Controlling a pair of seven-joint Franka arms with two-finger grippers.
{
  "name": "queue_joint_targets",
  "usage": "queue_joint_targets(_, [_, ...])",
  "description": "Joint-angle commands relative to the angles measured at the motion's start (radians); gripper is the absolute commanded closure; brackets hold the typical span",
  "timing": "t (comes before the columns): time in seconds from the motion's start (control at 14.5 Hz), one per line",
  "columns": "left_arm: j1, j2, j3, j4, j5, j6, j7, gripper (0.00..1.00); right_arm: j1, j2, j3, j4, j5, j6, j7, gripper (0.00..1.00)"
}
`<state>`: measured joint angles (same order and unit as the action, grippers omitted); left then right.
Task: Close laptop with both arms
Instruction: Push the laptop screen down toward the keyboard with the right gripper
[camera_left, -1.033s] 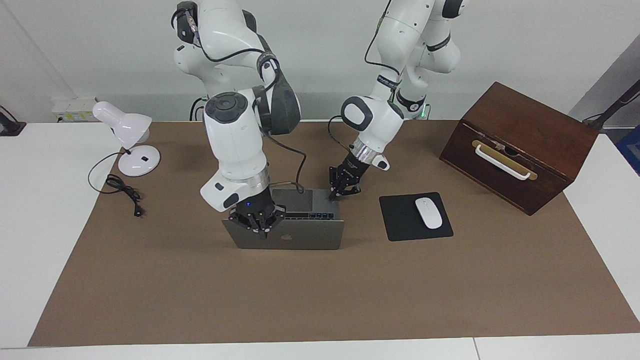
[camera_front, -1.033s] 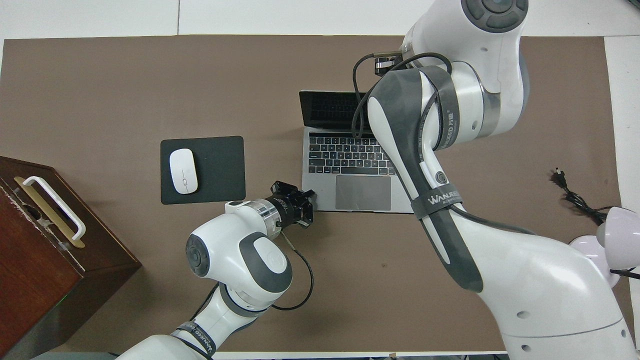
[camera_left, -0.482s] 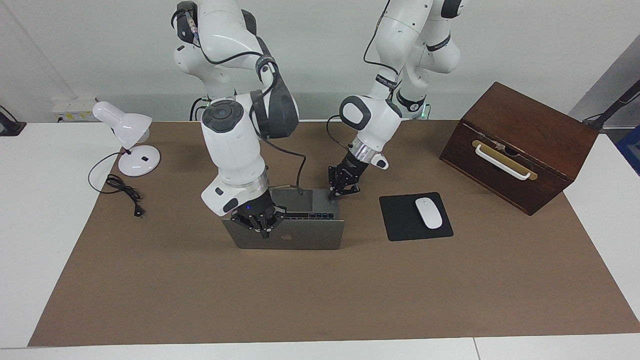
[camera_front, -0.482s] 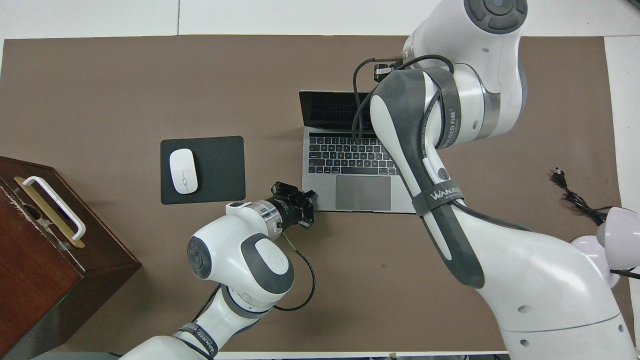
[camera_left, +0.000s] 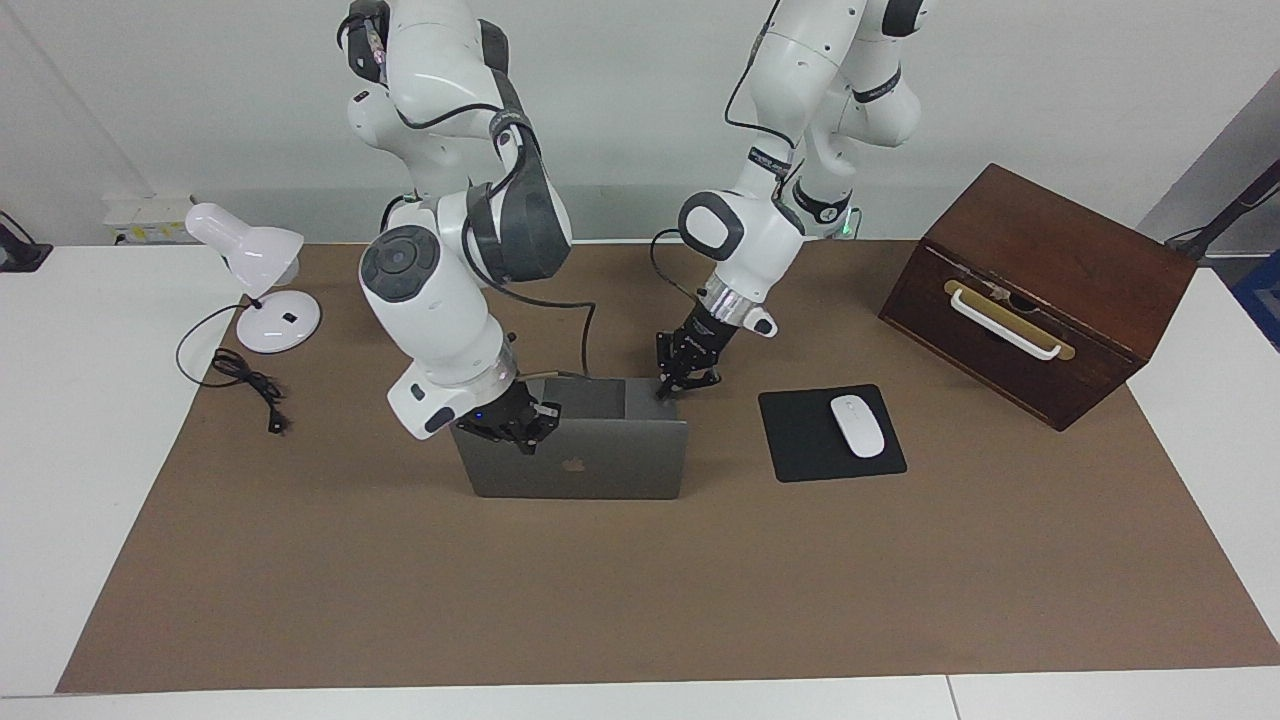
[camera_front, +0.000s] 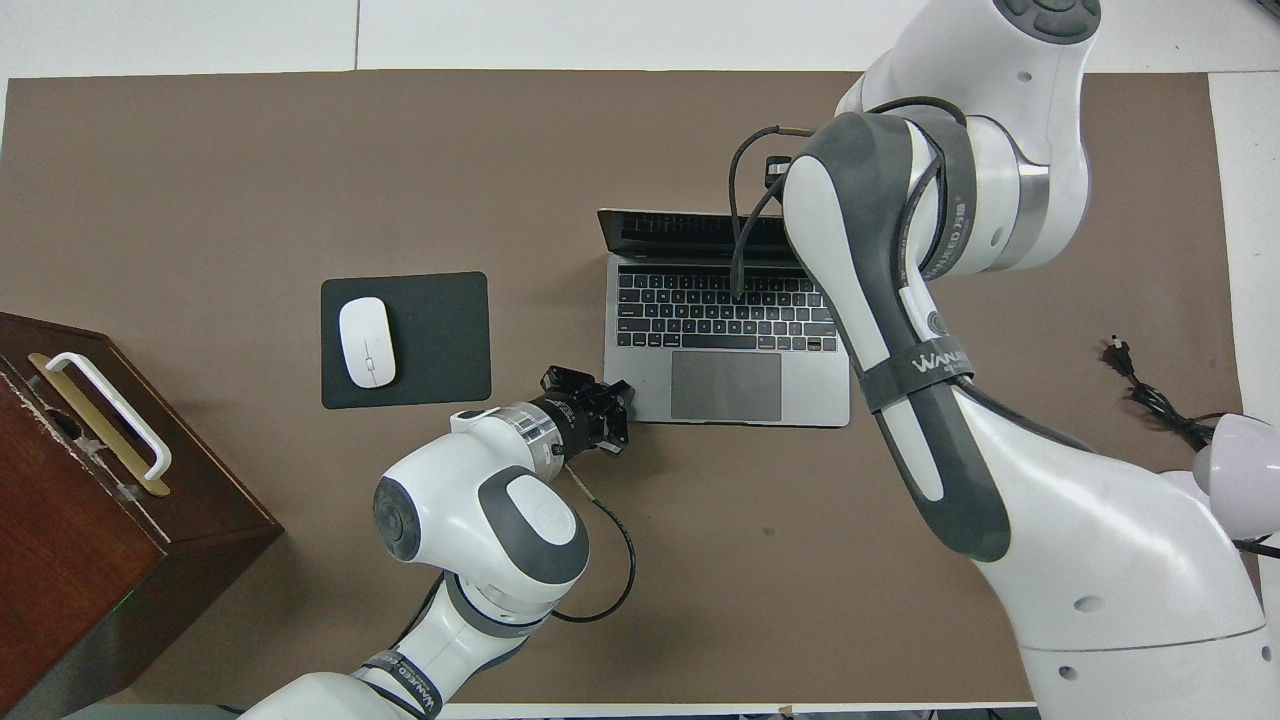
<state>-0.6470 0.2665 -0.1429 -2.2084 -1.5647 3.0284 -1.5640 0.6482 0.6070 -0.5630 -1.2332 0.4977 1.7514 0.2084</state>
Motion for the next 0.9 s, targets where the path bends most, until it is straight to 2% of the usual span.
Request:
queue_joint_targets(0.0, [-0.022, 0.033, 0.006, 0.001, -0.04, 0.017, 0.021, 1.0, 0.007, -0.038, -0.002, -0.058, 0.028, -0.032, -0.018, 1.0])
queue_joint_targets(0.21, [-0.023, 0.031, 0.006, 0.001, -0.04, 0.013, 0.022, 1.0, 0.01, -0.047, -0.003, -0.083, 0.064, -0.053, -0.014, 1.0])
queue_joint_targets(0.55, [-0.022, 0.03, 0.006, -0.002, -0.041, 0.013, 0.022, 1.0, 0.01, -0.056, -0.028, -0.078, 0.07, -0.18, -0.003, 1.0])
queue_joint_targets(0.83, [-0.022, 0.026, 0.006, -0.005, -0.043, 0.013, 0.022, 1.0, 0.016, -0.081, -0.029, -0.117, 0.064, -0.207, 0.006, 1.0])
